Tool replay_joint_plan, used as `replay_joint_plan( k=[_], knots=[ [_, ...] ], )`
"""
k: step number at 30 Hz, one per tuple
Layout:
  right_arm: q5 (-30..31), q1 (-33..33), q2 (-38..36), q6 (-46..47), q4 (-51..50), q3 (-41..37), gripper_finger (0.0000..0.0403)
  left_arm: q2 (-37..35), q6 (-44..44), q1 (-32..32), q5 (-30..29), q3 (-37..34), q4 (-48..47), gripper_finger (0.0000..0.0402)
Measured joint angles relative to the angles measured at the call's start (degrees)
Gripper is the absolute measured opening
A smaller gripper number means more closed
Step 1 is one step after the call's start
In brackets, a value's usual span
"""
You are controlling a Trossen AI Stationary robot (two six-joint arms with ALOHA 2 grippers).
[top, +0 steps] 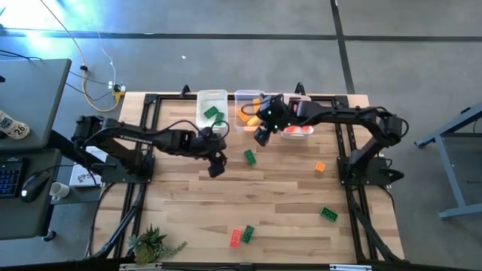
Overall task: Sort & place blocks by color
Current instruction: Put the green game piece into the left white bin
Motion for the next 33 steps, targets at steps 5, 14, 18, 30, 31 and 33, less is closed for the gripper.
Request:
replay_joint_plan(
  k=[5, 14, 18, 30, 31, 33],
  knots=[
    [-0.04, 5.14, -0.76, 1.31, -6.42, 0.0, 0.025, 0.0, -1.57, -2.78, -0.07, 0.0, -0.1, 0.0207],
    [-0.04, 15.13, -0.76, 6.76, -18.94, 0.0, 0.025, 0.02, -1.67, -5.78, -0.17, 0.0, -0.08, 0.0207],
    [-0.04, 19.59, -0.76, 9.85, -22.68, 0.0, 0.025, 0.04, -2.6, -6.37, -0.17, 0.0, -0.1, 0.0207],
    [0.42, 31.5, -0.76, 19.64, -32.9, 0.0, 0.025, 0.07, -2.66, -6.37, -0.17, 0.0, -0.23, 0.0207],
    [0.47, 32.42, -0.76, 20.57, -34.28, 0.0, 0.025, 0.07, -2.64, -6.37, -0.17, 0.0, -0.23, 0.0207],
    [0.46, 34.28, -0.76, 22.12, -38.0, 0.0, 0.025, 0.07, -2.66, -6.34, -0.17, 0.0, -0.23, 0.0207]
  ],
)
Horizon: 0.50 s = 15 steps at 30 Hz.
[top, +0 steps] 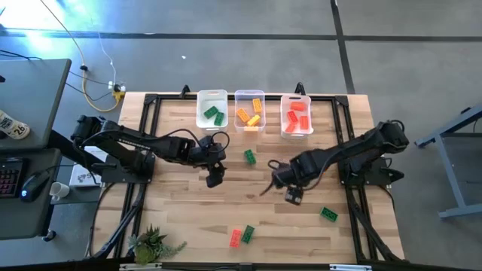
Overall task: Sort & place blocks by color
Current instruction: Put the green game piece into the left white bin
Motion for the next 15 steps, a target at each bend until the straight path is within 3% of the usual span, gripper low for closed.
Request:
replay_joint_plan(
  k=[6, 15],
  knots=[
    [1.49, 5.31, 0.0, 5.35, -9.69, 0.0, 0.025, 0.02, 0.0, 0.0, 0.01, 0.0, 0.02, 0.0207],
    [-0.35, 13.2, 0.0, 11.89, -11.25, 0.0, 0.025, 0.02, -0.55, 0.0, 0.02, 0.0, 0.07, 0.0207]
  ],
)
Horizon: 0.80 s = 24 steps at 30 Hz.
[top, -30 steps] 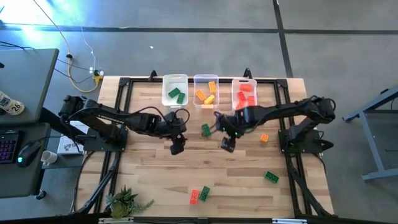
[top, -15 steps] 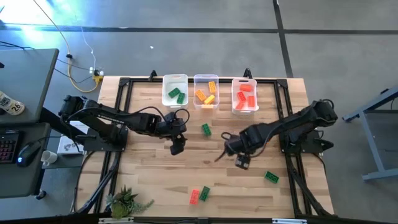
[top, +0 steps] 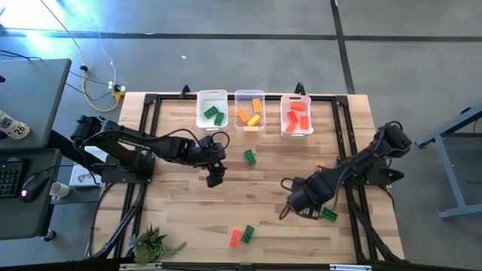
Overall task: Sort & place blocks by color
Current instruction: Put the green game piece into the left white bin
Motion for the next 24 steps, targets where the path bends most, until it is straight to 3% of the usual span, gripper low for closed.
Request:
replay_joint_plan(
  k=[13, 24],
  knots=[
    [-0.86, 11.35, 0.0, 13.11, -2.69, 0.0, 0.025, 0.01, -1.38, 0.0, 0.05, 0.0, 1.13, 0.0207],
    [-5.61, 19.86, 0.0, 25.5, 0.63, 0.0, 0.025, 0.02, -1.4, 0.0, 0.09, 0.0, 4.03, 0.0207]
  ],
)
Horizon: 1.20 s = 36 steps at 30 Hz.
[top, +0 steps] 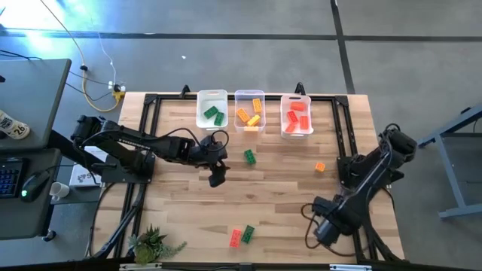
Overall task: Sort & place blocks by color
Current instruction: Put the green game piece into the left white bin
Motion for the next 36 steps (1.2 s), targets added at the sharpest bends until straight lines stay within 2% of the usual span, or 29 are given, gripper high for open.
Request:
replay_joint_plan(
  k=[7, 13, 20, 33, 36],
  knots=[
    [0.81, 4.44, 0.0, 7.55, 0.97, 0.0, 0.025, 0.0, 0.0, 0.0, 0.0, 0.0, 0.15, 0.0207],
    [3.96, 6.92, 0.0, 11.15, 1.13, 0.0, 0.025, 0.0, -0.22, 0.0, -0.02, 0.0, 0.17, 0.0207],
    [10.57, 7.11, 0.0, 11.69, 0.48, 0.0, 0.025, 0.0, -0.22, 0.0, -0.04, 0.0, 0.28, 0.0207],
    [12.34, 6.91, -0.02, 11.83, -3.68, -0.24, 0.025, 0.0, -1.05, 0.0, -0.06, 0.0, 0.32, 0.0207],
    [11.27, 7.02, -1.02, 11.85, -1.36, -4.03, 0.025, 0.0, -1.05, 0.0, -0.04, 0.0, 0.32, 0.0207]
  ],
)
